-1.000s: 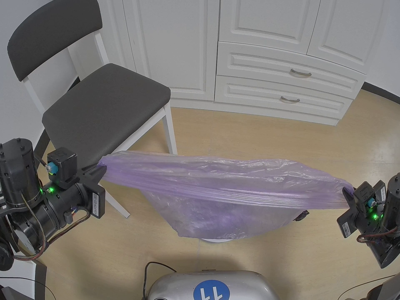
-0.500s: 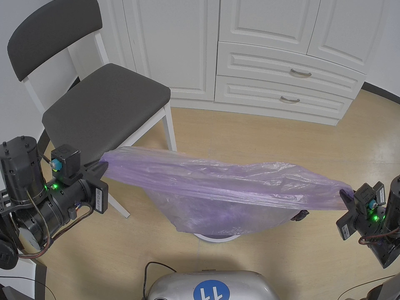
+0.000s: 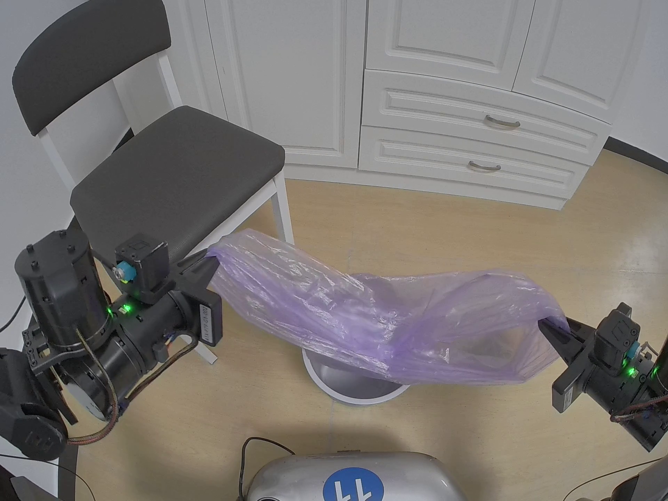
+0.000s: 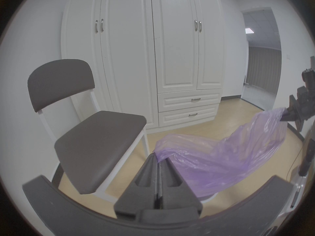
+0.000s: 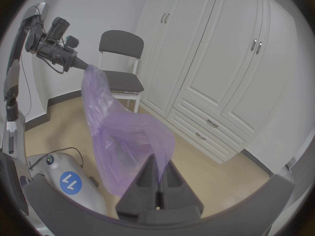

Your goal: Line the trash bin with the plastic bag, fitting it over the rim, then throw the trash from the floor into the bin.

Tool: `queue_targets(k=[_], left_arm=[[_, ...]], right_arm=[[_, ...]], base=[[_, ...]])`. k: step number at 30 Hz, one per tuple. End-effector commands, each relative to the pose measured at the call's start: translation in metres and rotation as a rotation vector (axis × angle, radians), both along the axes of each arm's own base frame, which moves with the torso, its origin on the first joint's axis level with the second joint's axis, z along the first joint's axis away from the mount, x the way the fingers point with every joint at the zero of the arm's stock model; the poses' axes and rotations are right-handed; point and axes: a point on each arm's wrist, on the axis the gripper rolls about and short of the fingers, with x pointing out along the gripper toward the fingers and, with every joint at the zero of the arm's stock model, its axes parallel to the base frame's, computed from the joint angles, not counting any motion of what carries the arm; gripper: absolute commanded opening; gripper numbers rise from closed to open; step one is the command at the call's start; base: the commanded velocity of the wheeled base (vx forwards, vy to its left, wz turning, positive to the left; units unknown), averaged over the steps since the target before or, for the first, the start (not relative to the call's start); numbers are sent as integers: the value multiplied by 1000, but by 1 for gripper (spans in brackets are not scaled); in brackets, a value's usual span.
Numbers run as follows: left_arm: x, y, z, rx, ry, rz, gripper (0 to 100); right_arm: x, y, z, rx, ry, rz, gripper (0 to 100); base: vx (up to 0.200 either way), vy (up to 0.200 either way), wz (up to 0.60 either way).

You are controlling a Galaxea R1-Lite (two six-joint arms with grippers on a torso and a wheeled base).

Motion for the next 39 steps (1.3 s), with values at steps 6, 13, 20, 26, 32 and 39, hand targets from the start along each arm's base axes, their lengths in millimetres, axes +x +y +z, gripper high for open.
queue_targets(k=[6, 13, 20, 26, 32, 39], left_arm=[[1, -57, -28, -113, 15, -157, 0], [11, -77, -43, -203, -74, -185, 0], [17, -96, -62, -190, -52, -210, 0], [22, -106, -70, -211, -72, -221, 0], [24, -108, -76, -201, -62, -219, 0], [38, -122, -94, -214, -27, -212, 0]], right_arm=[[10, 23, -14, 28, 16, 71, 0], [29, 51, -33, 98, 20, 78, 0], [52, 77, -60, 190, 28, 122, 0], [79, 95, -96, 195, 31, 123, 0], [95, 108, -108, 254, 58, 104, 0], [124, 106, -116, 318, 62, 65, 0]], base=[[0, 0, 0], [0, 0, 0], [0, 0, 0], [0, 0, 0], [0, 0, 0], [0, 0, 0]])
